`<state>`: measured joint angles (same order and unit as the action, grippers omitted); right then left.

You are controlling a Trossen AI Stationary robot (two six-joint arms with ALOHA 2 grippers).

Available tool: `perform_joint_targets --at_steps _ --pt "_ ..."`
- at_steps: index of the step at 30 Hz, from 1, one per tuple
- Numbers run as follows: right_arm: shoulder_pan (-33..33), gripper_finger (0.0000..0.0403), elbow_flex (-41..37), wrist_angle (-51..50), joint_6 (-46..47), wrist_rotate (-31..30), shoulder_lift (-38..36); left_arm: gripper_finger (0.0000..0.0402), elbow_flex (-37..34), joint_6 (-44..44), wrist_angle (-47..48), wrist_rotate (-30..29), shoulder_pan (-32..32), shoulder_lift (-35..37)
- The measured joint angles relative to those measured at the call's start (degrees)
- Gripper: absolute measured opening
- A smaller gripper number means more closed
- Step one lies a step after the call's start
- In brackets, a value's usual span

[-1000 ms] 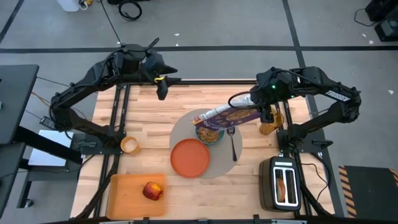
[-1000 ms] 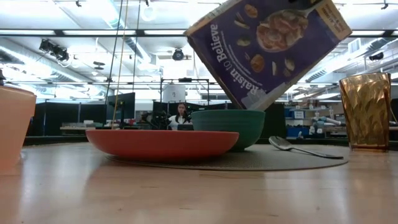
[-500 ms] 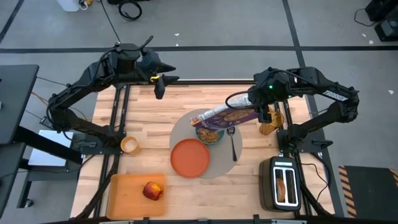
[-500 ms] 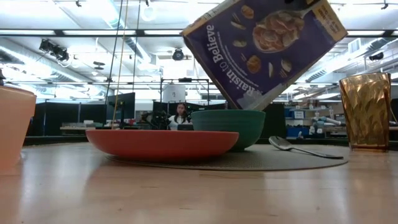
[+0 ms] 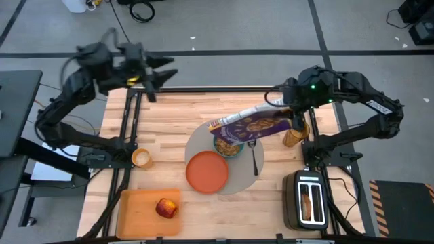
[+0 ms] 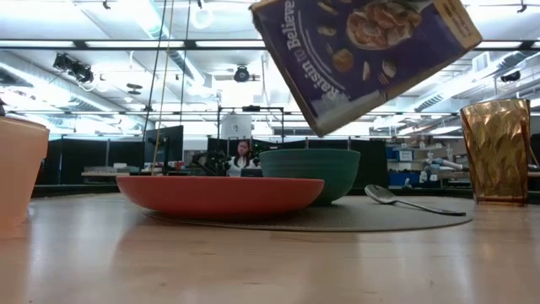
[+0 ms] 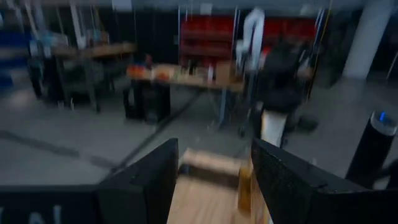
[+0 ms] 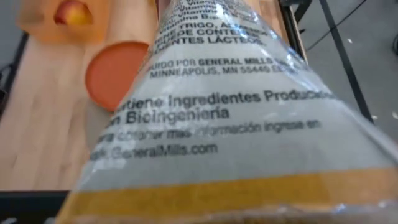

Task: Arrange a breakfast setting
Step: Pour the cereal from the cereal box into the blue bowl

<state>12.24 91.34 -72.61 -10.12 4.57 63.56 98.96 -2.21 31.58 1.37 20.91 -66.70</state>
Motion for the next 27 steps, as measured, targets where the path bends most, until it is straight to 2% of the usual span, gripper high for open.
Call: perform_joint_targets --at_steps 13,17,27 --pt "8.9 0.0163 -16.4 10.7 4.6 12.0 -17.9 0.0210 0.0 -0.5 -5.5 0.0 -5.5 5.0" --pt "9.1 0.0163 -19.6 14.0 8.5 12.3 -23.4 0.0210 0.0 -0.6 -5.9 0.0 -7.0 4.9" --pt "9.1 0.0163 -19.8 29.0 15.9 10.5 -34.4 0.0210 0.0 -1.6 -5.7 0.0 -7.4 3.3"
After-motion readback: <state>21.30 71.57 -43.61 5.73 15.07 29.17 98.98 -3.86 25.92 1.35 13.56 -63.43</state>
